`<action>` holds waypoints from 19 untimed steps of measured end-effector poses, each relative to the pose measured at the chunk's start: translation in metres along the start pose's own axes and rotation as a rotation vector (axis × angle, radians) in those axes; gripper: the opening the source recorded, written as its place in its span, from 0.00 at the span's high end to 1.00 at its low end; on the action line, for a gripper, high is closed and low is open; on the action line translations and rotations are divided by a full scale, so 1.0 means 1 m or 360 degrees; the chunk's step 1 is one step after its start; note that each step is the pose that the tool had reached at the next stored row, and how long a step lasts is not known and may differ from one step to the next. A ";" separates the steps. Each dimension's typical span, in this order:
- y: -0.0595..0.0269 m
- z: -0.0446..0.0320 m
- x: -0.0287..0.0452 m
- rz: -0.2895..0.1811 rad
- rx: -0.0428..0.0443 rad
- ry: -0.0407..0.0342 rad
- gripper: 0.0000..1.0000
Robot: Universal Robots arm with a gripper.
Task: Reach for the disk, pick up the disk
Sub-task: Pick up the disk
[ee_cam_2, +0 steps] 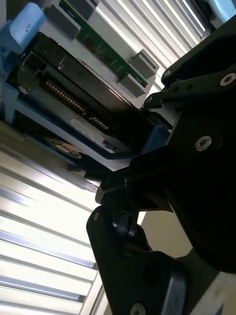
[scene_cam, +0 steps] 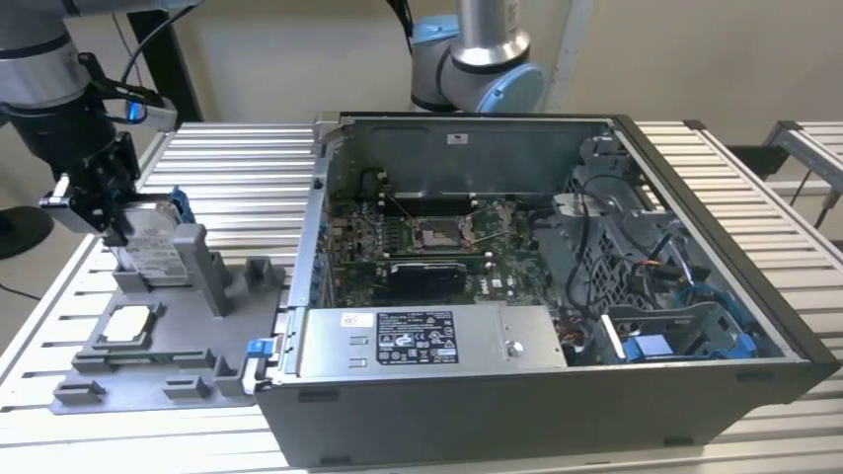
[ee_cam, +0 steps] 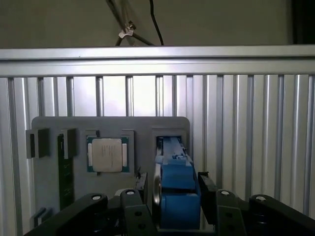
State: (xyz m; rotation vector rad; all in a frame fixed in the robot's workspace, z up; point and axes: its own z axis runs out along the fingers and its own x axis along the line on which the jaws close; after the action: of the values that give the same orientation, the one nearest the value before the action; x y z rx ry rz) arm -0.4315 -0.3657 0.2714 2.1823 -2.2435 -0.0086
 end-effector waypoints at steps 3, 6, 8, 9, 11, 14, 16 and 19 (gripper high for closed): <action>0.0000 0.0002 -0.0001 0.0000 0.0000 0.0000 0.00; 0.0000 0.0010 -0.0002 0.0000 0.0003 0.0000 0.00; 0.0000 0.0010 -0.0002 0.0000 0.0003 0.0000 0.00; 0.0000 0.0010 -0.0002 0.0000 0.0003 0.0000 0.00; 0.0000 0.0012 -0.0002 0.0000 0.0003 0.0000 0.00; 0.0000 0.0012 -0.0002 0.0000 0.0003 0.0000 0.00; 0.0000 0.0013 -0.0002 0.0000 0.0003 0.0000 1.00; 0.0000 0.0013 -0.0002 0.0000 0.0003 0.0000 1.00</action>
State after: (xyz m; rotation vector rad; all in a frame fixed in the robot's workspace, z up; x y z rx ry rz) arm -0.4315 -0.3655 0.2701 2.1828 -2.2447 -0.0067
